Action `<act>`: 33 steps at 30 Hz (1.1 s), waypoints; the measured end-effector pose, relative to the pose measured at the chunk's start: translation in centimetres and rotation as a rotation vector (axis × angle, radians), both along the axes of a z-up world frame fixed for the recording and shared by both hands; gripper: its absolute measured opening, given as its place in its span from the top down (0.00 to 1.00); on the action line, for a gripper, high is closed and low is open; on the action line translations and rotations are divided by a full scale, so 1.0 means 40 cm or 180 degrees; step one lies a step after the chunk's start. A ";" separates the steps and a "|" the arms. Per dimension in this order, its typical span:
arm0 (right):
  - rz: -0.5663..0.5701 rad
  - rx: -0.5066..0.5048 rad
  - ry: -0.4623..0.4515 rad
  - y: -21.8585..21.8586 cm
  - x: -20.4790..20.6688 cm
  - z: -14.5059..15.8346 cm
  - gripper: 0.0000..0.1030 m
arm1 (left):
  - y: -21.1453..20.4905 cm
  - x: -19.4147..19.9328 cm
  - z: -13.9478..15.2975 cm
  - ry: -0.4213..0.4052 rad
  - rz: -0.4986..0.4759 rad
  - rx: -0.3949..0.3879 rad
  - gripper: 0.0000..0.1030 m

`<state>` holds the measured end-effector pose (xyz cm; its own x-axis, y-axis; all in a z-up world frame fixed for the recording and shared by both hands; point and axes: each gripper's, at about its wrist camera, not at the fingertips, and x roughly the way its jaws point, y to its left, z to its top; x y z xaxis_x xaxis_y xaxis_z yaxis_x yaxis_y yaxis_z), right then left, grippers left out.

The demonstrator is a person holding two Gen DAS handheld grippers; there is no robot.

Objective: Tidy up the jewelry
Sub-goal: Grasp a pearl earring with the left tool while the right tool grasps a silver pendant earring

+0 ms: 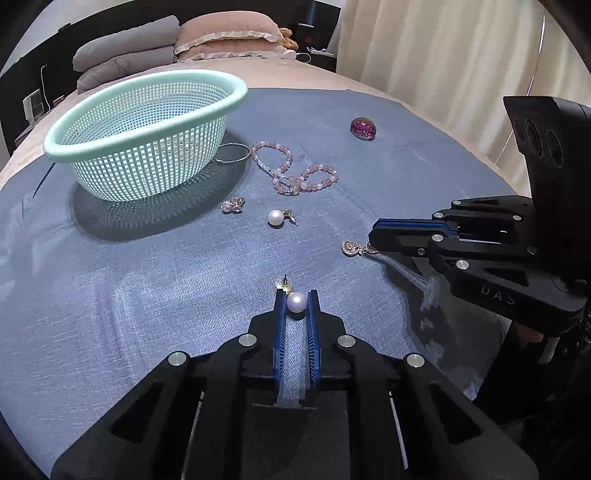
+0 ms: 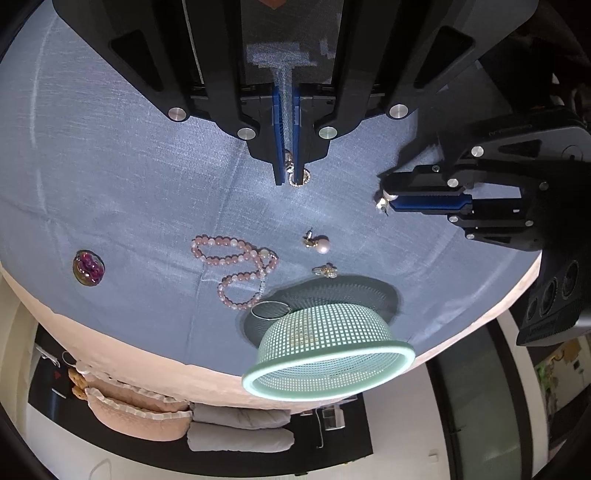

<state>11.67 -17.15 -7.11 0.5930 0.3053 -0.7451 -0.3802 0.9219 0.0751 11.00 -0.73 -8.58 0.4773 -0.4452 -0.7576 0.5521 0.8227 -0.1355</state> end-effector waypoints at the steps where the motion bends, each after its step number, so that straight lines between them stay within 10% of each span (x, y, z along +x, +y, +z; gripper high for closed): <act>1: 0.0007 -0.0009 0.0001 0.002 0.002 0.000 0.94 | 0.001 -0.003 0.007 -0.0023 -0.0002 0.0001 0.89; 8: 0.0031 0.0021 0.0140 0.011 0.026 -0.034 0.93 | 0.023 -0.005 0.046 -0.0092 0.0041 -0.0061 0.89; 13: 0.0085 0.0086 0.0131 0.018 0.026 -0.029 0.63 | 0.040 0.001 0.058 -0.0105 0.0093 -0.0086 0.89; 22: -0.0079 -0.0099 0.0114 0.008 0.046 -0.037 0.94 | 0.072 0.012 0.086 -0.0149 0.0189 -0.0156 0.89; 33: 0.0006 0.0040 -0.0196 0.010 0.056 0.090 0.95 | 0.109 0.057 0.153 -0.0325 0.0282 -0.0224 0.89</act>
<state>13.89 -16.73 -3.50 0.6370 0.3154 -0.7034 -0.3860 0.9203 0.0630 13.29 3.61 -2.45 0.5901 -0.4481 -0.6715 0.4915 0.8593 -0.1414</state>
